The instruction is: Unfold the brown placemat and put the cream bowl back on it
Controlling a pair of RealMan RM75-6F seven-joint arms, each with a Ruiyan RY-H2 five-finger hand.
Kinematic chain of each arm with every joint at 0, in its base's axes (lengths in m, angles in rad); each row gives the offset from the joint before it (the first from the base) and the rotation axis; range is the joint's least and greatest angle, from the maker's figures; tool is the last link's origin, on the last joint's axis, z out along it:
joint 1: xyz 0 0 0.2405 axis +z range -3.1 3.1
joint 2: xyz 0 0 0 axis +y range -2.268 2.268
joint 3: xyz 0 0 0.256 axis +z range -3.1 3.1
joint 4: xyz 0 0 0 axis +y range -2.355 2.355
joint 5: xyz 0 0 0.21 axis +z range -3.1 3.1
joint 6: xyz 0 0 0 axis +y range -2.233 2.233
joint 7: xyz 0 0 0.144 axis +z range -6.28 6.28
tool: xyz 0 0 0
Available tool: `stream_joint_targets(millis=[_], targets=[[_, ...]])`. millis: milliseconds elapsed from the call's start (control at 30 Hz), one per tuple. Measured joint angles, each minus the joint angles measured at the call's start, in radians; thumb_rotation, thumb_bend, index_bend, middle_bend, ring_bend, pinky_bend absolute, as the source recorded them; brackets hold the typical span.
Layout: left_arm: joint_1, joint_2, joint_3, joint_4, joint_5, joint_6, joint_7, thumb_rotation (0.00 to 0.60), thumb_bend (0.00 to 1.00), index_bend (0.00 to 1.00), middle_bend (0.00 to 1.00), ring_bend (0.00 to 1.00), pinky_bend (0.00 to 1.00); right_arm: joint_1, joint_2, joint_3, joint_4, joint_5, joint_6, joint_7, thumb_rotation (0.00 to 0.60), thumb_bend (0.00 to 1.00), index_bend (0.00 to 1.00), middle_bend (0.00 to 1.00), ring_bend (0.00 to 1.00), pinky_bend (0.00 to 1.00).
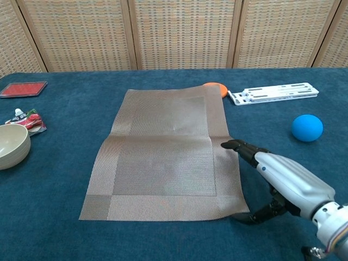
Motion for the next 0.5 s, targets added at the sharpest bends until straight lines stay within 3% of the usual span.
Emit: stream_joint_targets(millis=[233,333,500], targets=[[0.0,0.002,0.0,-0.003,0.001,-0.009,-0.006,0.6,0.0,0.0,0.0,0.0,0.0,-0.004,-0.027,-0.006,0.053,-0.081,0.079,0.124,0.6,0.41,0.05,0.0,0.0,0.0],[0.0,0.005,0.0,-0.005,-0.001,-0.015,-0.011,0.6,0.0,0.0,0.0,0.0,0.0,-0.004,-0.037,-0.007,0.073,-0.086,0.087,0.146,0.6,0.41,0.12,0.0,0.0,0.0],[-0.001,0.007,0.0,-0.007,-0.003,-0.025,-0.018,0.6,0.0,0.0,0.0,0.0,0.0,-0.006,-0.055,-0.008,0.108,-0.082,0.087,0.178,0.6,0.41,0.37,0.0,0.0,0.0]])
